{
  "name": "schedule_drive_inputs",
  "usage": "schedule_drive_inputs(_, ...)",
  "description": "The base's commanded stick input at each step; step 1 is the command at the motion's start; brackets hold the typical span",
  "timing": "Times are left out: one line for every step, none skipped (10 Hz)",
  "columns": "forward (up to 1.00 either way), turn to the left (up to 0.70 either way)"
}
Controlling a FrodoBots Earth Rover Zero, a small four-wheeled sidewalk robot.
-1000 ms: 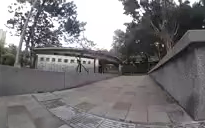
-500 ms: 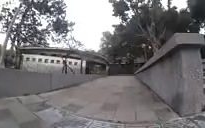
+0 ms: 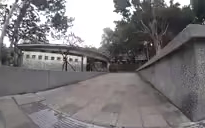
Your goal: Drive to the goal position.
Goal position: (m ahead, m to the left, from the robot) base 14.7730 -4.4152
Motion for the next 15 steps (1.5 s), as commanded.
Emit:
schedule_drive_inputs(0.7,0.0)
schedule_drive_inputs(0.7,0.0)
schedule_drive_inputs(0.7,0.0)
schedule_drive_inputs(0.7,0.0)
schedule_drive_inputs(0.7,-0.02)
schedule_drive_inputs(0.7,-0.14)
schedule_drive_inputs(0.7,-0.14)
schedule_drive_inputs(0.7,-0.14)
schedule_drive_inputs(0.7,-0.14)
schedule_drive_inputs(0.7,-0.14)
schedule_drive_inputs(0.7,-0.14)
schedule_drive_inputs(0.7,-0.14)
schedule_drive_inputs(0.7,-0.14)
schedule_drive_inputs(0.7,-0.14)
schedule_drive_inputs(0.7,-0.14)
